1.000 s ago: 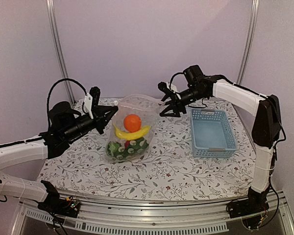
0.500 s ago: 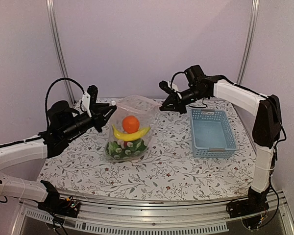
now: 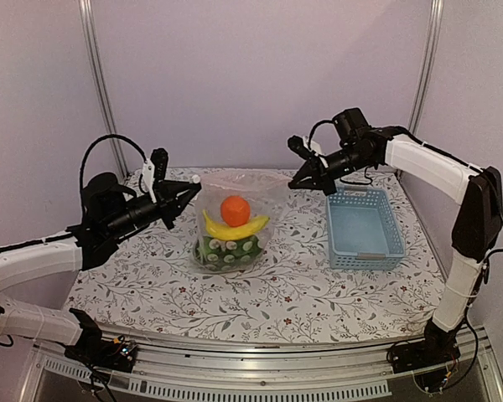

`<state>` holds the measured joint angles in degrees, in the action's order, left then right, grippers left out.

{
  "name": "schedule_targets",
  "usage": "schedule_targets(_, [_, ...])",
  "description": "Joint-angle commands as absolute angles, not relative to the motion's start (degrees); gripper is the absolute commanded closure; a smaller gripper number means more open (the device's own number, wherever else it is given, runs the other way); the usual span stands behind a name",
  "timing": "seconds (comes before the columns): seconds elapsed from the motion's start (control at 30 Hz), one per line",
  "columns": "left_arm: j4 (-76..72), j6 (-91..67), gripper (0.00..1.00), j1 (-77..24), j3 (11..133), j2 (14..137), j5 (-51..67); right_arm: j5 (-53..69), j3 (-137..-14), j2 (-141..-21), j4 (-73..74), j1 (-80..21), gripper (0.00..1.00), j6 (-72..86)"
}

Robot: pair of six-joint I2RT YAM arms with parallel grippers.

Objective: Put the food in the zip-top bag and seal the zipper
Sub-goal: Adjust the zipper food storage bag at the center of the board.

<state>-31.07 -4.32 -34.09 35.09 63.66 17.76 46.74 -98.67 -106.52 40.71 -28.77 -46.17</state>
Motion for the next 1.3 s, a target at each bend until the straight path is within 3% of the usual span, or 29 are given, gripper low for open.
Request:
schedule_targets(0.0, [-30.60,-5.60,1.00,-33.31,37.52,64.69,26.76,43.16,-95.84,-100.69,43.39,-27.86,1.00,-48.46])
schedule_targets(0.6, [-37.70,-10.44,1.00,-33.41,41.77,72.60,30.50,41.55,-87.00,-92.99,46.29,-22.15,0.99,-51.50])
schedule_targets(0.7, [-35.86,-10.34,1.00,-34.06,43.70,73.18,31.10,42.98,-89.56,-92.99,49.88,-22.15,0.88,-51.79])
schedule_targets(0.77, [-34.04,-9.51,1.00,-34.79,45.49,73.43,31.28,45.15,-93.14,-92.99,52.84,-22.27,0.66,-51.57])
schedule_targets(0.8, [-33.09,-8.91,1.00,-35.14,46.26,73.61,31.31,46.29,-95.04,-92.99,54.19,-22.63,0.60,-51.16])
schedule_targets(1.03, [-25.99,-5.99,1.00,-37.68,51.59,76.08,31.27,43.73,-101.12,-92.55,52.16,-31.39,0.45,-47.48])
schedule_targets(1.27, [-13.73,-0.88,1.00,-41.11,56.99,77.81,27.55,40.71,-109.55,-98.29,46.47,-39.00,0.43,-44.02])
